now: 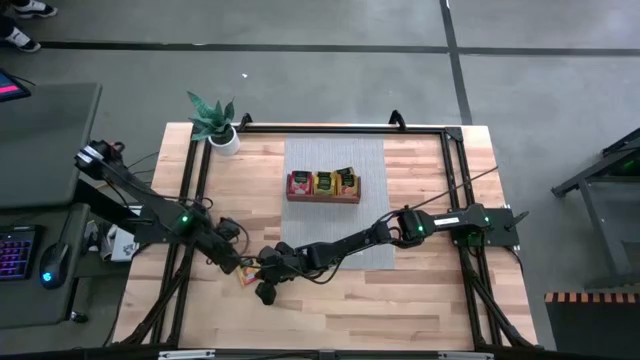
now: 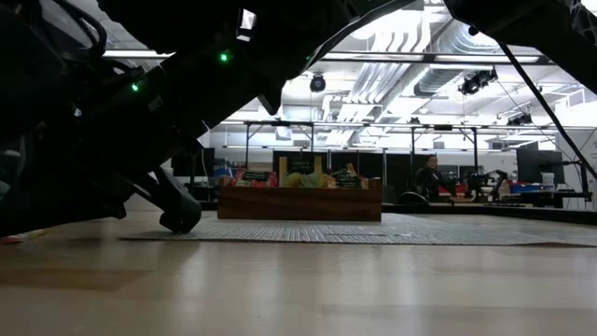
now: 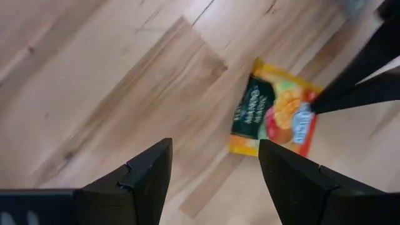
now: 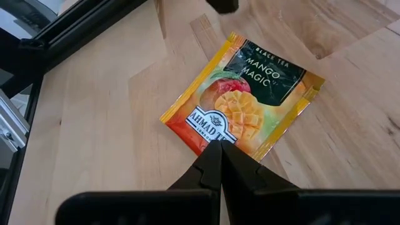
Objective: Pick & Place Tea
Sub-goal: Put the orange tea bag into the right section of the wooden organizer
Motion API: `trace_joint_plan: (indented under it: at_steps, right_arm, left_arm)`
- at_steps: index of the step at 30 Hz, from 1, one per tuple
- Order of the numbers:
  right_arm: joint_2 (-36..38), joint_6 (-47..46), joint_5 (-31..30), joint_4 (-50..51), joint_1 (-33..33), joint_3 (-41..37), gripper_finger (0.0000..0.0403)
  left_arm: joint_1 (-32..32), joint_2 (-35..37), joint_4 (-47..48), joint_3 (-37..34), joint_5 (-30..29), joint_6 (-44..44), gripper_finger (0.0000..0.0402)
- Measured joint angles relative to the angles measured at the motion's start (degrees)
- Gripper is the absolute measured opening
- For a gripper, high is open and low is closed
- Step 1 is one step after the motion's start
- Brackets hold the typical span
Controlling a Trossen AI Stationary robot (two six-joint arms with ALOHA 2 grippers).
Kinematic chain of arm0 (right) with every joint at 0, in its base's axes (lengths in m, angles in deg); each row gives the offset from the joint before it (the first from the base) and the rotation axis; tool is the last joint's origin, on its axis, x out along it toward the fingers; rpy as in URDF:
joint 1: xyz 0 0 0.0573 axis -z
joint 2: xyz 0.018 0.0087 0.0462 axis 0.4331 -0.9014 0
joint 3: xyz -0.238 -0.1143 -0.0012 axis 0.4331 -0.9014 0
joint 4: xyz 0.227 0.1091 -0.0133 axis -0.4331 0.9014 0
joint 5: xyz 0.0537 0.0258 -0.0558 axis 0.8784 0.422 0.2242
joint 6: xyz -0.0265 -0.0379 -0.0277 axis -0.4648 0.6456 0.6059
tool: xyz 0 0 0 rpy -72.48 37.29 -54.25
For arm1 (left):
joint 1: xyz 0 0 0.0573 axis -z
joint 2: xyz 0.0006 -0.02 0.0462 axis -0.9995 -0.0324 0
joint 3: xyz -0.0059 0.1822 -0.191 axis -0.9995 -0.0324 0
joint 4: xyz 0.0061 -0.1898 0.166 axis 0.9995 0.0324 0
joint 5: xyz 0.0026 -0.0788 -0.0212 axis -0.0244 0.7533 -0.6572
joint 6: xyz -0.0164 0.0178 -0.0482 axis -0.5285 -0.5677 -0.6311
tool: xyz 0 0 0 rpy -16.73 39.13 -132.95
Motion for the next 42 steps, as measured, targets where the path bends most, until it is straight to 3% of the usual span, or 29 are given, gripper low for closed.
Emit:
trace_joint_plan:
  at_steps: [6, 11, 18, 29, 42]
  right_arm:
    - [0.00, 0.07, -0.07, -0.21, 0.00, -0.02, 0.0000]
    - [0.00, 0.29, 0.00, -0.57, -0.02, -0.02, 0.0000]
    - [0.00, 0.59, -0.01, -0.93, -0.04, -0.04, 0.0000]
    - [0.00, 0.76, -0.26, -1.16, -0.04, -0.07, 0.0000]
    - [-0.02, 0.79, -0.31, -1.80, -0.11, -0.07, 0.0000]
  left_arm:
    - [0.00, -1.84, -8.04, -5.56, 4.72, -3.37, 0.0236]
    - [-0.02, -1.24, -13.99, -9.93, 5.10, -8.60, 0.0237]
    - [-0.07, -0.05, -17.83, -10.29, 7.37, -4.58, 0.0237]
    - [0.06, -0.31, -24.87, -10.53, 9.64, -6.91, 0.0236]
    - [0.07, -6.81, -26.21, -10.00, 5.60, -9.97, 0.0236]
